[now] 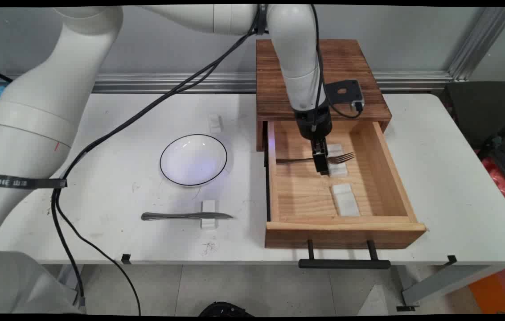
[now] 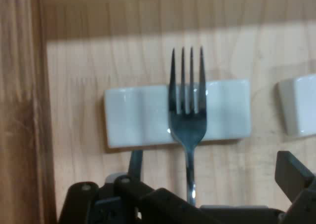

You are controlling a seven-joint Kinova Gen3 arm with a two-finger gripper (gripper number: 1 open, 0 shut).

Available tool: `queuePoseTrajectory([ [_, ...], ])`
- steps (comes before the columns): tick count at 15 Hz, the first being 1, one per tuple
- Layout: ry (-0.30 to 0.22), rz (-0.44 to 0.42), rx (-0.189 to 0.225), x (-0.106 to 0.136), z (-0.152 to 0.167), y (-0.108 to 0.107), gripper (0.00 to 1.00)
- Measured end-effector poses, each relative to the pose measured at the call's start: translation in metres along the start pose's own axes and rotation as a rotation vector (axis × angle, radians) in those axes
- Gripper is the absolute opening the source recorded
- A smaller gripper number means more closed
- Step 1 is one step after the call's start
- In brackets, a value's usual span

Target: Pick up the knife from the right of the white plate

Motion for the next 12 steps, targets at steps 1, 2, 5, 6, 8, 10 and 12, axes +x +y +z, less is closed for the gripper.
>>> queuePoseTrajectory([
  [1, 0.007, 0.000, -0.001, 0.001, -0.006, 0.002, 1.00],
  [2, 0.013, -0.003, -0.002, 0.001, -0.013, 0.005, 1.00],
  [5, 0.030, -0.011, -0.005, 0.005, -0.034, 0.013, 1.00],
  [6, 0.033, -0.013, -0.005, 0.006, -0.040, 0.014, 1.00],
  [8, 0.039, -0.021, -0.006, 0.007, -0.058, 0.021, 1.00],
  [10, 0.042, -0.032, -0.003, 0.005, -0.077, 0.028, 1.00],
  [12, 0.039, -0.049, 0.003, -0.002, -0.099, 0.037, 1.00],
])
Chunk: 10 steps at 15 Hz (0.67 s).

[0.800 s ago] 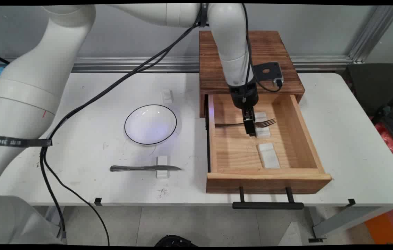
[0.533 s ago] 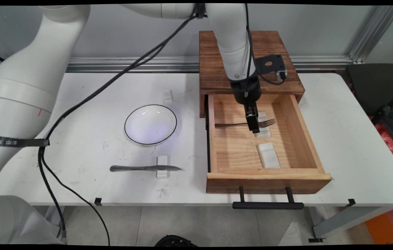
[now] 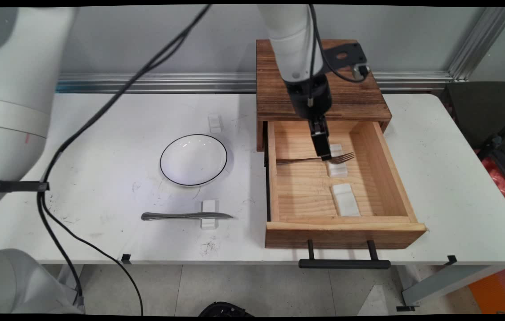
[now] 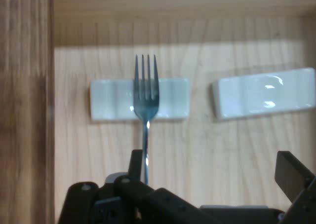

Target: Pick up the knife from the right of the white plate

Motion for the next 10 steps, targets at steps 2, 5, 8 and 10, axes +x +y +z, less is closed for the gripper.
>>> queuePoseTrajectory([
  [2, -0.003, -0.015, 0.005, -0.009, -0.022, 0.008, 1.00],
  [5, -0.012, -0.032, 0.012, -0.028, -0.055, 0.022, 1.00],
  [8, -0.024, -0.047, 0.013, -0.051, -0.085, 0.036, 1.00],
  [10, -0.031, -0.062, 0.016, -0.067, -0.103, 0.044, 1.00],
])
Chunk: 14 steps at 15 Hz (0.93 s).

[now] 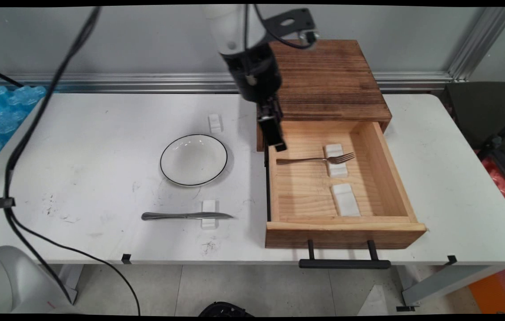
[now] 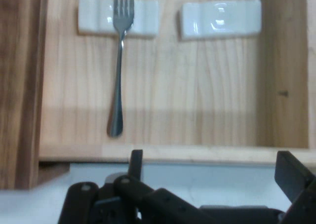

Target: Pick up the knife from the right of the white plate

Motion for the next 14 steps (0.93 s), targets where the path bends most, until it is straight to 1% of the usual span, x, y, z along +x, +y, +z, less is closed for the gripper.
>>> queuePoseTrajectory([
  [2, -0.010, -0.013, 0.001, -0.020, -0.018, 0.008, 1.00],
  [4, -0.019, -0.020, -0.001, -0.033, -0.030, 0.014, 1.00],
  [8, -0.044, -0.048, -0.002, -0.072, -0.057, 0.028, 1.00],
  [11, -0.056, -0.066, 0.001, -0.093, -0.070, 0.034, 1.00],
  [14, -0.061, -0.081, 0.006, -0.108, -0.077, 0.037, 1.00],
])
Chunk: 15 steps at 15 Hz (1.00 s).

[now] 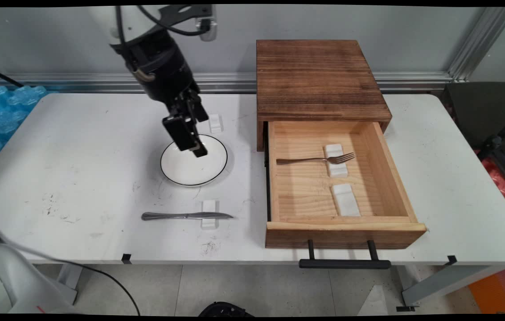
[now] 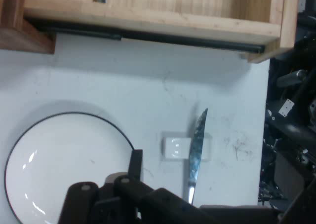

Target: Pick up the knife from the right of the white plate

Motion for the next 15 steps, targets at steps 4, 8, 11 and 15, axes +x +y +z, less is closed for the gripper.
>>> queuePoseTrajectory([
  [4, 0.004, -0.003, 0.000, -0.017, -0.001, 0.000, 1.00],
  [8, 0.008, -0.006, 0.000, -0.038, 0.013, 0.001, 1.00],
  [11, 0.000, -0.005, -0.006, -0.053, 0.030, 0.006, 1.00],
  [15, -0.031, 0.002, -0.011, -0.078, 0.059, 0.012, 1.00],
])
